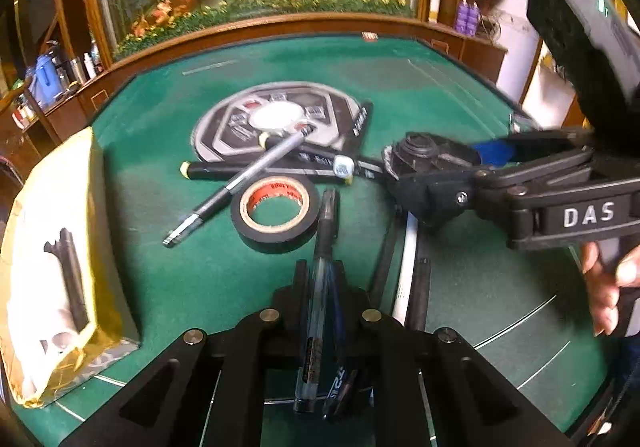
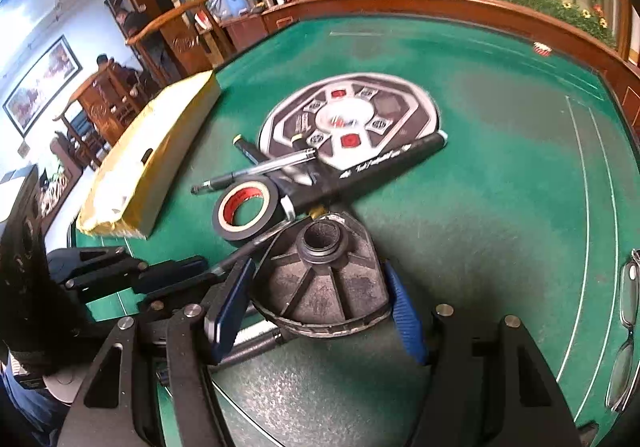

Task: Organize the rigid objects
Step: 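Lift the black base and black pen and carry them toward the tray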

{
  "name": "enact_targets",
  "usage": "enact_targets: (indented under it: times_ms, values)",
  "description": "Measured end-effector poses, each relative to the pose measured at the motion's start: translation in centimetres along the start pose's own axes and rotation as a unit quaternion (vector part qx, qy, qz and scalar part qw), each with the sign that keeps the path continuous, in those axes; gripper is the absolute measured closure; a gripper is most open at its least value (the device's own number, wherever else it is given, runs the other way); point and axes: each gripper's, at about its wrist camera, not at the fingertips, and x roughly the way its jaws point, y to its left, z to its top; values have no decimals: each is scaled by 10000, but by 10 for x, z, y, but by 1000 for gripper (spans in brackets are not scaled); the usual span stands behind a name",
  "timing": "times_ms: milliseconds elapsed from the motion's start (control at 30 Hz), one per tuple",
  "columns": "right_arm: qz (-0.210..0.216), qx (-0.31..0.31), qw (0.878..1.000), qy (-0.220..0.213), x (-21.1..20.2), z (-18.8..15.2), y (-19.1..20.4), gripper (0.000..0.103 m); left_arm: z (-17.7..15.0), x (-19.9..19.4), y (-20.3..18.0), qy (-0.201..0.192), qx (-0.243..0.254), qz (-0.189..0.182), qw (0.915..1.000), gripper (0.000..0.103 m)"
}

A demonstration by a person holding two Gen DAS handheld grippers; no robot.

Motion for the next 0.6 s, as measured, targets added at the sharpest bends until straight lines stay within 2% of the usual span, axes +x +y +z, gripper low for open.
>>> enact_targets:
  times_ms: [300, 600]
  values:
    - [283, 83, 9990, -328, -12, 5, 4, 39, 4, -27, 23, -350, -393, -36, 9986, 96]
    - [543, 52, 9974, -472, -18, 4, 18, 39, 4, -45, 39, -551, -623, -85, 9965, 96]
